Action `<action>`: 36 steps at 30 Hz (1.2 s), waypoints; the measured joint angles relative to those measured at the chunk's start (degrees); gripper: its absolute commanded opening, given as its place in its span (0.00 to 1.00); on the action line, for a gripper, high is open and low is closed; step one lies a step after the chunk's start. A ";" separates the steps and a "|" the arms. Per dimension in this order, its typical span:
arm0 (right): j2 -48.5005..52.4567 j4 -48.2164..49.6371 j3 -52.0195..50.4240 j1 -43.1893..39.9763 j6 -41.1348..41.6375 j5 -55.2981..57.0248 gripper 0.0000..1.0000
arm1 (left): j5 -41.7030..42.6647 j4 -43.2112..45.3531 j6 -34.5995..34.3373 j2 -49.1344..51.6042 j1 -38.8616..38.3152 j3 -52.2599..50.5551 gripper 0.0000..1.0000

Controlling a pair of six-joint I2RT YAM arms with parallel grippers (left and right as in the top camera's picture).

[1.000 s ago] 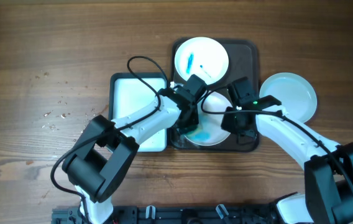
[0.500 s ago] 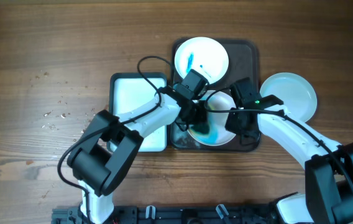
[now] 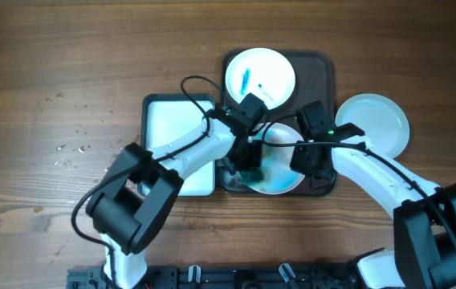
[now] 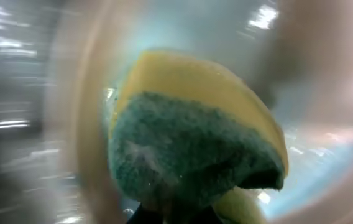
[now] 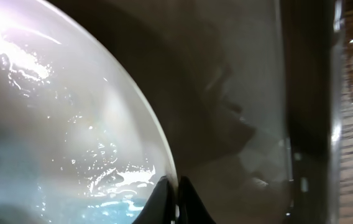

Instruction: Clean dirty plates on tray and stack at the side

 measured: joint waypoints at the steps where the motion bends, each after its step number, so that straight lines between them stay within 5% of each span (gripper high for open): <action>1: 0.00 0.13 0.00 0.09 0.04 -0.68 0.04 | -2.67 -0.24 0.00 -0.52 0.37 -0.31 0.04; 6: 0.00 1.51 0.20 0.74 0.07 -3.85 0.04 | -9.62 0.26 0.07 -1.79 1.46 -0.90 0.04; 12: 0.00 1.01 0.17 0.72 -2.51 -3.30 0.04 | -4.61 -2.16 0.26 -4.76 3.28 -1.44 0.04; 20: -0.07 -0.11 0.59 0.09 -8.74 -0.28 0.04 | 0.55 -12.11 0.48 -25.09 14.95 -1.73 0.04; 26: -1.51 -10.82 10.34 1.03 -14.51 1.77 0.04 | -5.29 -12.15 1.53 -25.20 23.78 -4.39 0.04; 29: -1.92 -16.09 18.56 4.79 -17.09 5.20 0.04 | -6.12 -8.70 1.75 -21.90 25.97 -10.67 0.20; 32: -1.99 -16.63 22.62 8.83 -18.67 9.11 0.04 | -4.68 -8.94 2.25 -20.98 27.96 -12.02 0.60; 36: -1.99 -13.42 25.09 14.93 -20.09 13.29 0.04 | -0.07 -13.07 2.54 -22.58 31.85 -10.60 0.76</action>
